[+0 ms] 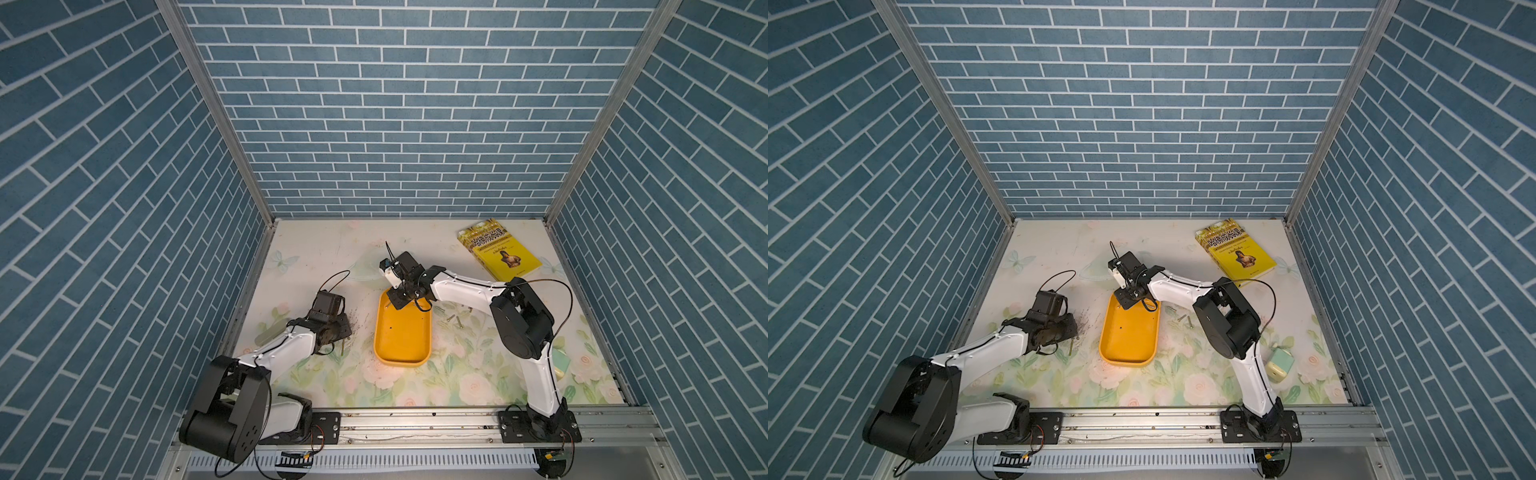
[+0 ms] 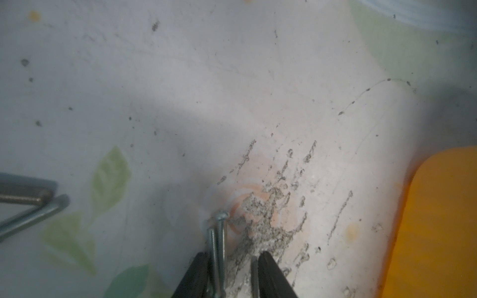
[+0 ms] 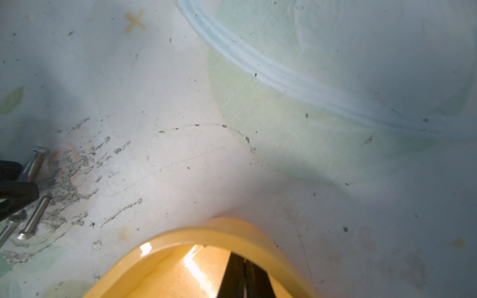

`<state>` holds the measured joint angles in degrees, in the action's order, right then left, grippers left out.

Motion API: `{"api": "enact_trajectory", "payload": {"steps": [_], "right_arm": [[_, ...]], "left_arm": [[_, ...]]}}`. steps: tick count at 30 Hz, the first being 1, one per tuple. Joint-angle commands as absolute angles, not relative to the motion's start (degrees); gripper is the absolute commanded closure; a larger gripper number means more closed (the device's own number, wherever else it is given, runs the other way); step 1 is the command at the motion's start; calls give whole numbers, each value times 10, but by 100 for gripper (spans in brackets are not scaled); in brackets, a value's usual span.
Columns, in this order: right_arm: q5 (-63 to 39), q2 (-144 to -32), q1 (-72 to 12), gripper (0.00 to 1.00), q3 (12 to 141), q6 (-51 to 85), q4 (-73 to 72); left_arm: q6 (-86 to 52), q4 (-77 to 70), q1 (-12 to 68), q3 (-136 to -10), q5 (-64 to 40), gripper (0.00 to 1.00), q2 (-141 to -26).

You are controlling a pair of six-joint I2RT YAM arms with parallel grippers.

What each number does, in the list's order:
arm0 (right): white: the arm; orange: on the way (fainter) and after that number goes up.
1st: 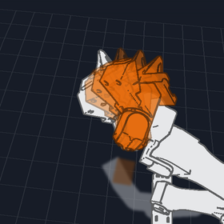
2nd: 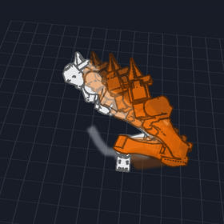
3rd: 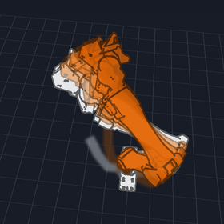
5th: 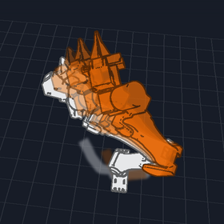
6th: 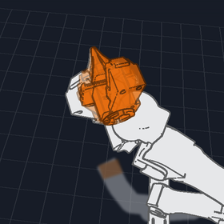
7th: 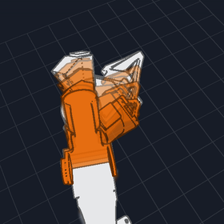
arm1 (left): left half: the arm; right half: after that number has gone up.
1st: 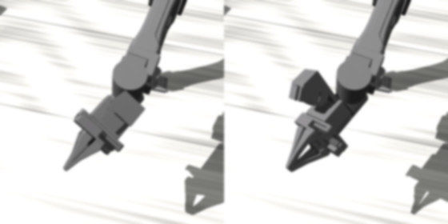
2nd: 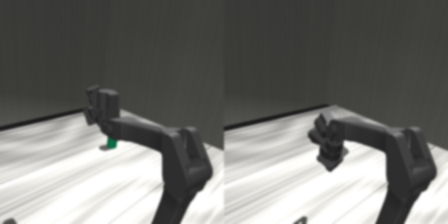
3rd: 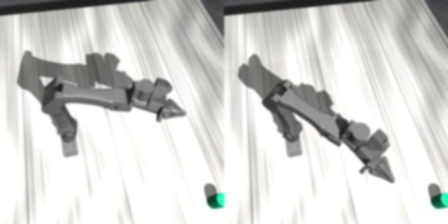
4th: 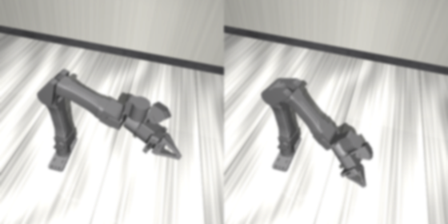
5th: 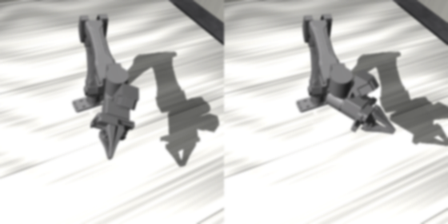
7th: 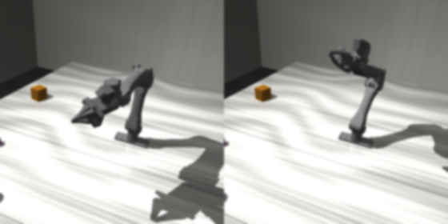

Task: Take out the screws from the storage box
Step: Pick up the screw from the storage box, then place the screw at the center of the board.

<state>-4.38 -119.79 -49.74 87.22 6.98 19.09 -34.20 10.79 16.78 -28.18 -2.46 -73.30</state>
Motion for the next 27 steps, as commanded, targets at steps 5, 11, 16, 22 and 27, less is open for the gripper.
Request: {"api": "enact_trajectory", "payload": {"steps": [5, 11, 16, 22, 27], "right_arm": [[-47, -1136, -496, 100, 840, 57, 161], [23, -1033, -491, 100, 773, 60, 127], [67, -954, -452, 100, 693, 75, 97], [92, -883, -409, 100, 587, 91, 55], [80, -873, -373, 100, 527, 93, 30]], "left_arm": [[-337, 118, 166, -276, -26, 63, -726], [-325, 103, 181, -277, -47, 62, -672], [-332, 147, 226, -341, 5, 53, -603], [-330, 207, 296, -458, 73, 50, -632], [-343, 198, 366, -517, 99, 44, -711]]}}
